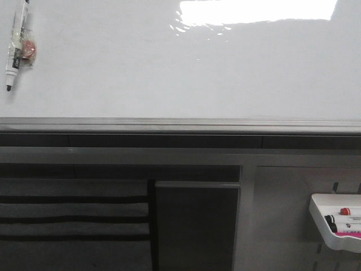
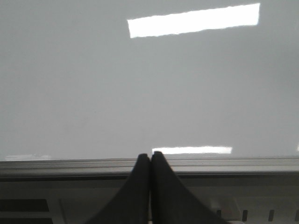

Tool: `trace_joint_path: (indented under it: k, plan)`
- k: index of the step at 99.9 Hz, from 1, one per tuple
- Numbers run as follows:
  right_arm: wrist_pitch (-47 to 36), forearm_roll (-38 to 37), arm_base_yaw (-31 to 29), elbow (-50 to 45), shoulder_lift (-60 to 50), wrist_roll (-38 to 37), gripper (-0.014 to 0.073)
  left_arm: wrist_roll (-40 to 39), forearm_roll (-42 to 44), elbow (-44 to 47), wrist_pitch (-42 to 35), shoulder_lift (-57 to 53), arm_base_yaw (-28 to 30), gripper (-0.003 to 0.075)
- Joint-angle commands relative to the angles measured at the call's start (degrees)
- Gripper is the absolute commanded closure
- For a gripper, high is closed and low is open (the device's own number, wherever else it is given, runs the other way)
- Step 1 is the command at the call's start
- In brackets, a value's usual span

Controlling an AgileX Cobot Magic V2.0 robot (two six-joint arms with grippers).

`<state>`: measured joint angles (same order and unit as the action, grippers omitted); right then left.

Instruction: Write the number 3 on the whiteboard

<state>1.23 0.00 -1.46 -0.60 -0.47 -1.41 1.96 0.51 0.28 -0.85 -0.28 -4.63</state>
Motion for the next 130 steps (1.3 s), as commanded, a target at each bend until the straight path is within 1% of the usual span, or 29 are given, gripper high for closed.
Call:
trace_joint_path:
  k: [1, 92, 106, 130]
  plan:
    - [-4.73, -0.54, -0.21, -1.51, -0.88, 0.34, 0.0663, -0.52, -0.14, 0.46, -4.24, -1.57, 0.23, 0.0741]
    - [-4.73, -0.54, -0.21, -1.51, -0.88, 0.34, 0.0663, -0.52, -0.14, 0.46, -4.24, -1.57, 0.23, 0.0741]
    - [-6.10, -0.54, -0.21, -1.51, -0.88, 0.34, 0.0663, -0.52, -0.14, 0.46, -4.24, -1.57, 0.23, 0.0741]
    - [-0.25, -0.54, -0.21, -1.51, -0.88, 0.34, 0.0663, -0.52, -0.14, 0.46, -4.24, -1.57, 0.23, 0.0741]
